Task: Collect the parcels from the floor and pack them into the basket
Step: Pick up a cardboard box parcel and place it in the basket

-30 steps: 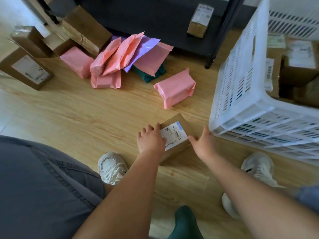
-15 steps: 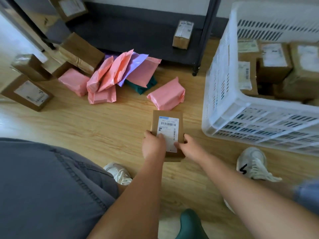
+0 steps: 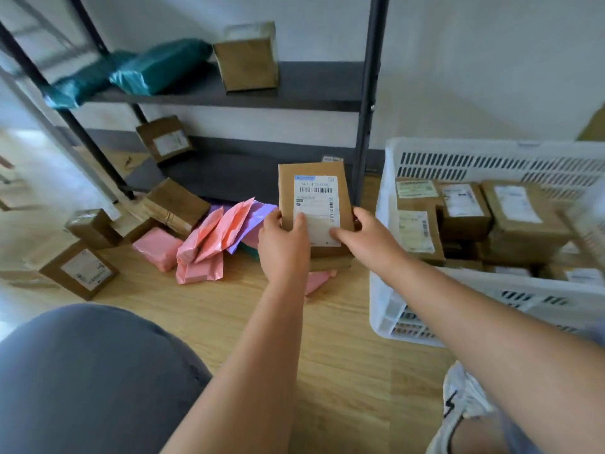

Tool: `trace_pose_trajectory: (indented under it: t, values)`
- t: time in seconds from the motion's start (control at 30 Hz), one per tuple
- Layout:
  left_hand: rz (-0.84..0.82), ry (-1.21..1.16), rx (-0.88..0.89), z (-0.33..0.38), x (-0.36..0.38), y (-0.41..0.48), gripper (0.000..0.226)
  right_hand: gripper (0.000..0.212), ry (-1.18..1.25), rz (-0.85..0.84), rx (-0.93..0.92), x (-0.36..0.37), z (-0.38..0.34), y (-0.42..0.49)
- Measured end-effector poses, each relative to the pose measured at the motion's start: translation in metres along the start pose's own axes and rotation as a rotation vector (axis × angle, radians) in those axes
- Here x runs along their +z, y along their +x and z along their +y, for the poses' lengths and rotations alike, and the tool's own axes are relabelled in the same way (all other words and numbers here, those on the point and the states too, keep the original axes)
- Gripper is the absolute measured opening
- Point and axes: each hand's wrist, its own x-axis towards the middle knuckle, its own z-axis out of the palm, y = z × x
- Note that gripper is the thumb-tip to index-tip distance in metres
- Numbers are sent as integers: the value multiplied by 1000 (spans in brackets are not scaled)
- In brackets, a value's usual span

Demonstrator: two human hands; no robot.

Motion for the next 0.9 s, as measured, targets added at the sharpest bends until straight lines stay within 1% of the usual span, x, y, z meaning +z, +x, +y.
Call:
trace_pose_trajectory:
  t: [0.13,0.23,0.27,0.37,0.47,0.53,0.6,0.7,0.73,0.8,0.83,0.9]
  values:
    - [-112,-42,110,46,13,4,38,48,-81,43,-87,-54,-32,13]
    - [-194,-61,172,75,32,7,50,53,-164,44,-131,-101,-51,22]
    - [-234,-68,179,83,42,7,50,57,-186,49,-139,-117,-53,25]
    - [-384,-78,193,108,72,5,35,60,-235,76,-113,-166,-49,32]
    - [-533,-24,239,128,115,-8,38,60,-226,87,-57,-216,-28,39]
    - [-617,16,265,138,148,-20,35,55,-205,111,8,-247,-6,46]
    - [-670,52,282,145,178,-31,30,49,-191,142,79,-274,15,53]
    - [-732,106,350,153,220,-46,37,47,-216,212,159,-310,38,57]
    - [-751,112,365,156,235,-51,40,49,-210,244,193,-322,45,59]
    - [-791,125,365,162,266,-62,45,73,-201,327,267,-348,60,61]
    - [-814,137,352,165,284,-68,45,81,-187,371,303,-362,70,62]
    - [-845,163,344,169,313,-78,39,78,-139,430,339,-384,90,62]
